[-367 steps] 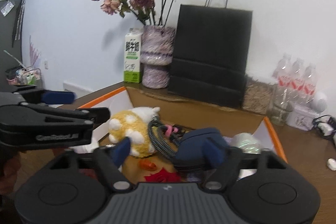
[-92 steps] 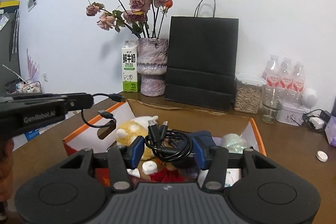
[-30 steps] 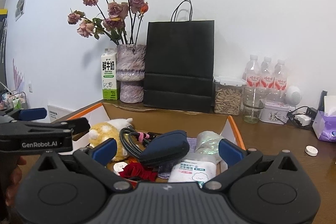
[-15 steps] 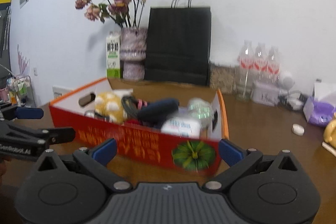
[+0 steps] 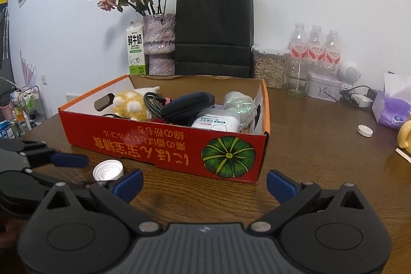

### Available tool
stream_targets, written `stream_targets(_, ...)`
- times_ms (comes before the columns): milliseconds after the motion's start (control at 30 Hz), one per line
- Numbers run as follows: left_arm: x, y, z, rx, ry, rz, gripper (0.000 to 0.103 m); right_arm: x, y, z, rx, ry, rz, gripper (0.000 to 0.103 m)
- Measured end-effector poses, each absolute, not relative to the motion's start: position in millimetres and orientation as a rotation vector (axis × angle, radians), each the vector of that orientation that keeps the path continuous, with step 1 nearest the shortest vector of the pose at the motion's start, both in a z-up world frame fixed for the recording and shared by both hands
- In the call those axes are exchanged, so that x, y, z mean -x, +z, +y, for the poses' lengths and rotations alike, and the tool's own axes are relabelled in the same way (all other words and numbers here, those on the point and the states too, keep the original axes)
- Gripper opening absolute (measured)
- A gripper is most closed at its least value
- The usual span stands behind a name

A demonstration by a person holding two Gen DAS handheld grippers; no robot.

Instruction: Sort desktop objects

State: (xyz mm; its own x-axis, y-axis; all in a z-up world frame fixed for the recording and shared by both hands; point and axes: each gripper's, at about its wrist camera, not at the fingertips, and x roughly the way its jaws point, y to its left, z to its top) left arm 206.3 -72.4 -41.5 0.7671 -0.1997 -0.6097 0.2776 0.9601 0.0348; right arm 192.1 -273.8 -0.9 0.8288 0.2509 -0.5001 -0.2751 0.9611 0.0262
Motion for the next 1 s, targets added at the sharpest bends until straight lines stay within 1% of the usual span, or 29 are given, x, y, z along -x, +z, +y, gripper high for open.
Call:
stream_targets(33, -207.0, -42.0, -70.7, -0.107, -0.275, 0.646, 0.04, -193.2, -0.9, -273.8, 0.047, 0.282, 0.529, 0.102)
stream_targets(233, -200.4, -40.4, -66.6, -0.16, -0.302, 0.642, 0.04, -201.4, 1.7, -260.1, 0.066, 0.328, 0.55, 0.1)
stream_targets(400, -193.4, -36.5, -62.1, -0.225, -0.345, 0.637, 0.04, -211.4, 1.6, -234.9, 0.102, 0.397, 0.581, 0.09)
stream_targets(467, -192.2, -35.1, -62.6, -0.26, -0.374, 0.633, 0.04, -214.6, 0.3, -225.9, 0.111, 0.43, 0.596, 0.084)
stream_targets(533, -191.9, -36.5, -62.9, -0.288, -0.401, 0.633, 0.04, -219.7, -1.0, -217.3, 0.108, 0.471, 0.618, 0.067)
stream_targets(567, -191.7, -38.2, -62.9, -0.3, -0.412, 0.633, 0.04, -222.5, -2.1, -213.6, 0.103, 0.487, 0.632, 0.062)
stream_targets(633, -190.9, -39.0, -61.7, -0.315, -0.433, 0.622, 0.04, -229.2, -5.7, -206.6, 0.095, 0.514, 0.667, 0.049)
stream_targets(767, -192.7, -39.7, -57.6, -0.322, -0.468, 0.613, 0.04, -235.2, -9.8, -199.6, 0.075, 0.557, 0.705, 0.038)
stream_targets(833, -193.2, -39.9, -56.4, -0.322, -0.48, 0.606, 0.04, -235.1, -11.2, -197.3, 0.074, 0.571, 0.714, 0.03)
stream_targets(1000, -192.0, -37.2, -53.4, -0.309, -0.508, 0.584, 0.04, -233.4, -12.9, -197.2, 0.053, 0.57, 0.722, 0.029)
